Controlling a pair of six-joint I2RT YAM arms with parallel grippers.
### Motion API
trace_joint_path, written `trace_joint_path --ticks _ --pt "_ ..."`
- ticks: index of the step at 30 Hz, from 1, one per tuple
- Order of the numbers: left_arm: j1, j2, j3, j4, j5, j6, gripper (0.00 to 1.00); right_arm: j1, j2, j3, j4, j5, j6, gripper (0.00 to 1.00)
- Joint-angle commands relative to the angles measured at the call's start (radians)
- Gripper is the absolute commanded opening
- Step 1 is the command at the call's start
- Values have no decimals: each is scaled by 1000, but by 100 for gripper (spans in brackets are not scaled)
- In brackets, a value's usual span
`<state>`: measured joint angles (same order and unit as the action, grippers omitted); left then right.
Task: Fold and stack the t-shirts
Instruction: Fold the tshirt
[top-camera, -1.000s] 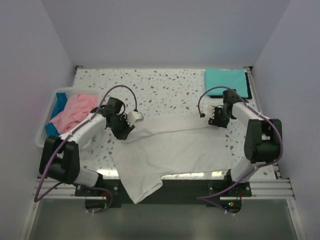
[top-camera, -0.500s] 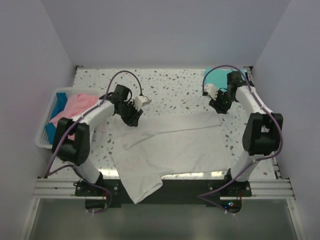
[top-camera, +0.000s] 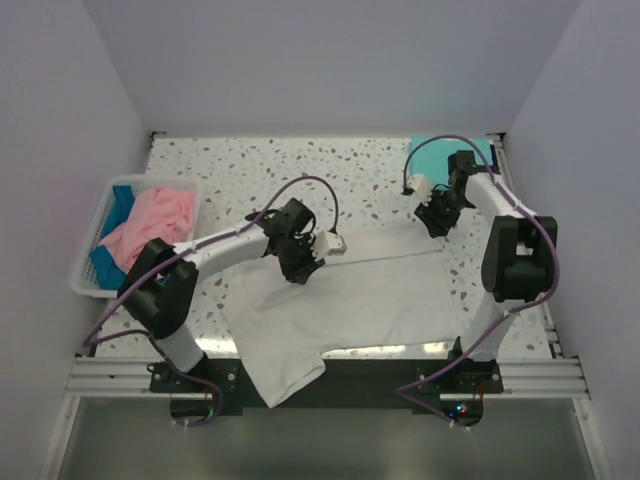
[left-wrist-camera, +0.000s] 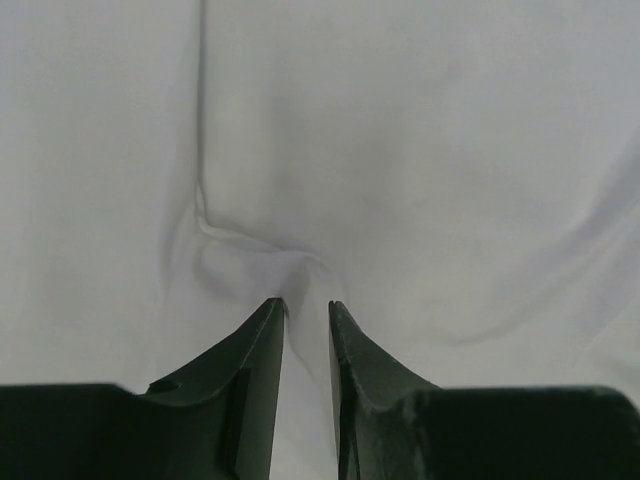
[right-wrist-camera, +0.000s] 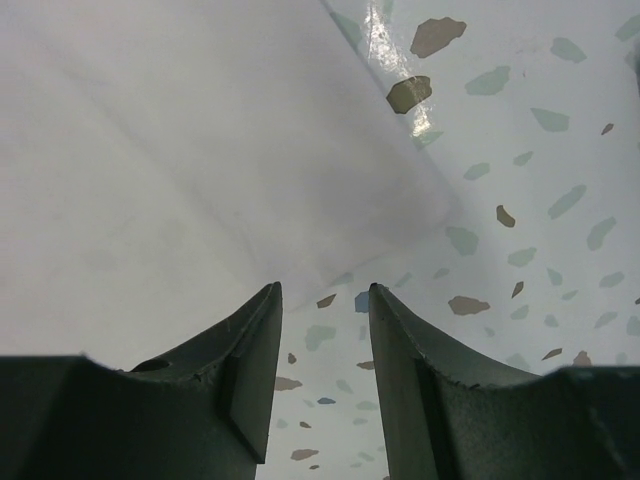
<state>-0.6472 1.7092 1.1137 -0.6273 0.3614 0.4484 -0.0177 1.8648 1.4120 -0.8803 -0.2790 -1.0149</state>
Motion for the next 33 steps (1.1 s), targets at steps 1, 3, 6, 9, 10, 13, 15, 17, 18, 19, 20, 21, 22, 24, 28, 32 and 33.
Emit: trace_joint_path --ticks 1,3,6,9,10,13,15,17,18,19,20,21,22,24,28,32,33 --pt "-35 -106 -9 -31 -125 44 30 5 -56 -13 -14 -2 12 44" --pt "-35 -158 -12 -32 -162 56 31 5 -61 -13 -16 -8 19 44" --pt "-28 -236 -18 -28 -182 55 32 10 -65 -12 -13 -8 30 43" --pt "56 -258 -26 -44 -132 9 31 42 -59 -12 -5 -8 51 43" --pt "136 -249 -35 -55 -99 -10 31 59 -58 -16 0 1 67 43" --pt "277 -226 -57 -65 -94 -28 30 93 -61 -40 41 38 93 43" --pt "320 -192 -64 -52 -127 -39 29 104 -58 -56 67 53 110 43" --pt "360 -146 -71 -42 -151 -56 29 114 -53 -79 83 80 122 43" --pt "368 -131 -71 -34 -170 -62 29 119 -49 -87 96 89 127 43" --pt "385 -116 -72 -28 -176 -71 29 120 -46 -103 102 98 131 43" --pt "392 -87 -75 -16 -186 -77 29 121 -47 -114 110 115 137 43" --pt "399 -70 -75 -3 -200 -79 29 122 -47 -125 133 124 142 44" --pt "409 -51 -71 0 -205 -80 28 124 -47 -151 145 132 144 44" --pt "419 4 -61 15 -213 -86 28 128 -43 -171 179 164 153 45" --pt "446 108 13 31 -233 -83 26 128 -7 -183 233 204 173 46" --pt "472 269 147 26 -236 -76 25 127 88 -125 257 241 200 45" --pt "475 295 182 20 -230 -76 25 127 105 -110 268 244 203 45"
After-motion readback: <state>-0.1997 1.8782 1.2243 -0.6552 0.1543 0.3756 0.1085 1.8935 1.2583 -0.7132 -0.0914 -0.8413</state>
